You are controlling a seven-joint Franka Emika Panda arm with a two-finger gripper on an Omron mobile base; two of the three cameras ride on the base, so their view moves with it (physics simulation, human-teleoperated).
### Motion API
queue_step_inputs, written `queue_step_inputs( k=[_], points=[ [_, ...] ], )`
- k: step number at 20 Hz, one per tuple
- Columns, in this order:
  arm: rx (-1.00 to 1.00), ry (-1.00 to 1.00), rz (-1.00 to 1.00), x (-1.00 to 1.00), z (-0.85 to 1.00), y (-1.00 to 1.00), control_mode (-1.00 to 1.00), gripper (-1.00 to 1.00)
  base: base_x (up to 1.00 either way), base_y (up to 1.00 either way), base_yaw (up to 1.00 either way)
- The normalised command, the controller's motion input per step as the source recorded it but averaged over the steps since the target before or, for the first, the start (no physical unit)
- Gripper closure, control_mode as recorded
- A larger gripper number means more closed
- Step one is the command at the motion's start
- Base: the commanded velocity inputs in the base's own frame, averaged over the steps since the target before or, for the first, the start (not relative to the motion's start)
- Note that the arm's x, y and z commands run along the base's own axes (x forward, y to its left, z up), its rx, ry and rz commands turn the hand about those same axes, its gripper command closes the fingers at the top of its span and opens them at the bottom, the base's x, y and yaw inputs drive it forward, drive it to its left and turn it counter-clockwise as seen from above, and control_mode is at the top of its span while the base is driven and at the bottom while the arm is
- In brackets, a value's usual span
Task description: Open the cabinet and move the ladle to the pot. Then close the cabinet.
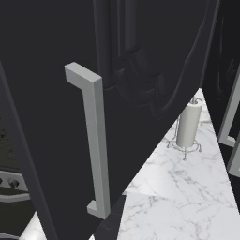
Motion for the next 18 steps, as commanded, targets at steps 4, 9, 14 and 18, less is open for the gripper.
queue_step_inputs(
  k=[4, 9, 14, 18],
  points=[
    [0.00, 0.00, 0.00, 0.12, -0.10, 0.17, -1.00, 1.00, 0.00, 0.00, 0.00],
    [0.00, 0.00, 0.00, 0.14, -0.11, 0.17, -1.00, 1.00, 0.00, 0.00, 0.00],
    [0.00, 0.00, 0.00, 0.14, -0.13, 0.21, -1.00, 1.00, 0.00, 0.00, 0.00],
    [0.00, 0.00, 0.00, 0.18, -0.14, 0.30, -1.00, 1.00, 0.00, 0.00, 0.00]
  ],
)
